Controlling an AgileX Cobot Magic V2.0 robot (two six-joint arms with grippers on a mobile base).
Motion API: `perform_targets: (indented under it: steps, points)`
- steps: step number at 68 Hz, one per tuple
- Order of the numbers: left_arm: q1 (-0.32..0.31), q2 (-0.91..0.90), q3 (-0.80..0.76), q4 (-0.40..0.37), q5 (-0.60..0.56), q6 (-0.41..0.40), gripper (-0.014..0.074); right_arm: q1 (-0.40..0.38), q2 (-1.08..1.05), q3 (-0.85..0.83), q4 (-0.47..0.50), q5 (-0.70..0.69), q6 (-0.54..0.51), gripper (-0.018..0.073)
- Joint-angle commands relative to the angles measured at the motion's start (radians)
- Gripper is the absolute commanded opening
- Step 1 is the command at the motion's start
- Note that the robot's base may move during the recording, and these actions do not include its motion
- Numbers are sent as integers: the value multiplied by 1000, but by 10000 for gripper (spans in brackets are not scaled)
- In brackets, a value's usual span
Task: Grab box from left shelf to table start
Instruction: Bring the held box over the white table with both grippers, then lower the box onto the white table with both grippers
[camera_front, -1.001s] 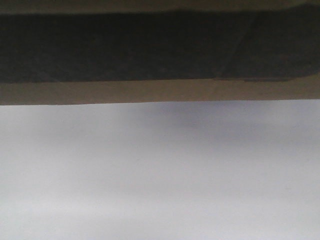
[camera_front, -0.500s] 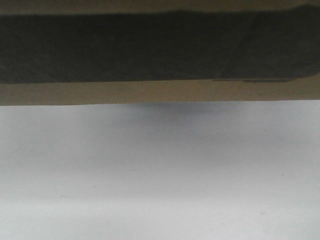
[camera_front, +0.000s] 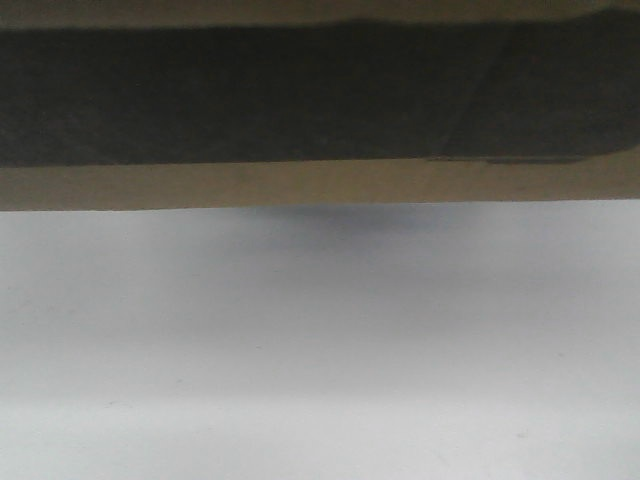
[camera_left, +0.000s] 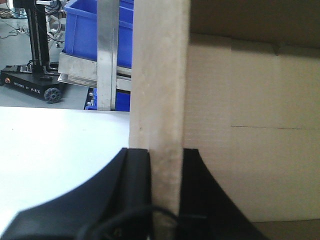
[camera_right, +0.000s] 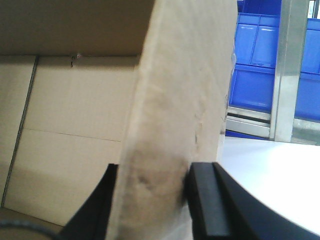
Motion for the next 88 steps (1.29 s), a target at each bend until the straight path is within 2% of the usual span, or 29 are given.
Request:
perform_targets:
  steps: [1, 41, 51, 61, 76, 88]
  points:
    - [-7, 18, -31, -45, -191, -15, -99, -2, 20, -30, 11, -142, -2, 59]
    - [-7, 18, -31, -46, -191, -15, -99, -2, 20, -30, 11, -143, -2, 59]
    - [-7, 41, -34, -44, -245, -15, -99, -2, 28, -30, 11, -168, -2, 59]
    - [-7, 143, -57, -44, -241, -15, -99, -2, 111, -48, 12, -152, 0, 59]
    - [-7, 360, -117, -42, -227, -15, -99, -2, 371, -200, 11, -2, -1, 59]
    - [-7, 509, -134, -22, -165, -15, -99, -2, 548, -284, -11, 83, -1, 59]
